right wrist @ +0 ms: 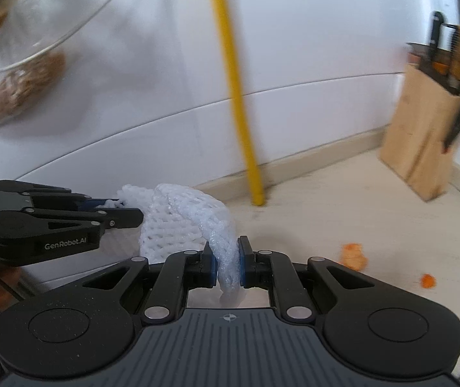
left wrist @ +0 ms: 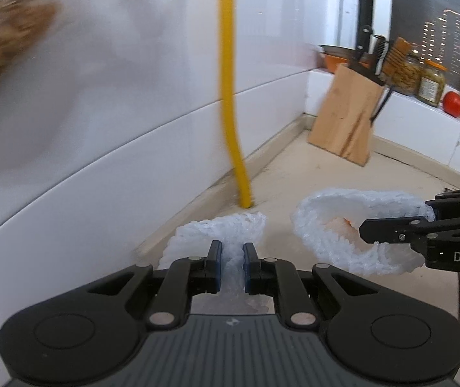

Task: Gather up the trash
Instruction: 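Lift both foam nets and carry them down over the trash bin, then open both grippers to drop the foam nets into the bin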

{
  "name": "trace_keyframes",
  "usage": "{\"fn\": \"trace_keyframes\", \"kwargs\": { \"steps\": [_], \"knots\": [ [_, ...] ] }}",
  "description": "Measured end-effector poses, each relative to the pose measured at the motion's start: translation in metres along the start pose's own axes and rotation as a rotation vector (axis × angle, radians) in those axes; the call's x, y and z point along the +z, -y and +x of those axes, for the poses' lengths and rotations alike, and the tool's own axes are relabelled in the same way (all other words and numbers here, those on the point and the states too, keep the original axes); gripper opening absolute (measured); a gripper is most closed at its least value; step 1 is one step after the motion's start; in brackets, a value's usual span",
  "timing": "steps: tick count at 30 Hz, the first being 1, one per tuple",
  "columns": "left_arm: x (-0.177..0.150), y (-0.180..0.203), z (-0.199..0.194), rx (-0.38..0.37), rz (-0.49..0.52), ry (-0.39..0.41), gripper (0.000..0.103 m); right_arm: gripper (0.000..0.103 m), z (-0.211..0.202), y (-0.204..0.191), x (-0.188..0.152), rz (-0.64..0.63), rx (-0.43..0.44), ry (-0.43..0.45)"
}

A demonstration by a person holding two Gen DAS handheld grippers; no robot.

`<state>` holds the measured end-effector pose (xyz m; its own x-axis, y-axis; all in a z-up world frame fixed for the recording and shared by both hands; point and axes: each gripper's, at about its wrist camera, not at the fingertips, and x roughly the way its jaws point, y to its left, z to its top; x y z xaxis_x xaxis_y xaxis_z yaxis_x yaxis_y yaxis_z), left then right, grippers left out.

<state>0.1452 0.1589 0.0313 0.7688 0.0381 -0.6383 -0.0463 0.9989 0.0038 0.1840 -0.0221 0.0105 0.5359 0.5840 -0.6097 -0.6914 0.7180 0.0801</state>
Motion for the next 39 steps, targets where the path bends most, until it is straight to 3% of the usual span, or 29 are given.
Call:
{"fn": "trace_keyframes", "kwargs": {
  "steps": [13, 23, 32, 35, 38, 39],
  "knots": [
    [-0.058, -0.058, -0.035, 0.116, -0.121, -0.053, 0.01, 0.017, 0.032, -0.085, -0.015, -0.098, 0.145, -0.087],
    [-0.097, -0.084, -0.035, 0.162, -0.2, -0.112, 0.01, 0.017, 0.06, -0.126, -0.029, -0.136, 0.189, -0.16],
    [-0.149, -0.099, 0.008, 0.171, -0.268, -0.299, 0.011, 0.018, 0.116, -0.143, -0.073, -0.144, 0.172, -0.334],
    [-0.16, -0.101, 0.021, 0.172, -0.281, -0.355, 0.016, 0.021, 0.138, -0.144, -0.089, -0.141, 0.159, -0.394],
    [-0.17, -0.102, 0.036, 0.178, -0.284, -0.397, 0.029, 0.035, 0.159, -0.142, -0.103, -0.124, 0.169, -0.449],
    [-0.174, -0.102, 0.04, 0.186, -0.282, -0.409, 0.031, 0.044, 0.167, -0.142, -0.106, -0.116, 0.169, -0.458]
  ]
}}
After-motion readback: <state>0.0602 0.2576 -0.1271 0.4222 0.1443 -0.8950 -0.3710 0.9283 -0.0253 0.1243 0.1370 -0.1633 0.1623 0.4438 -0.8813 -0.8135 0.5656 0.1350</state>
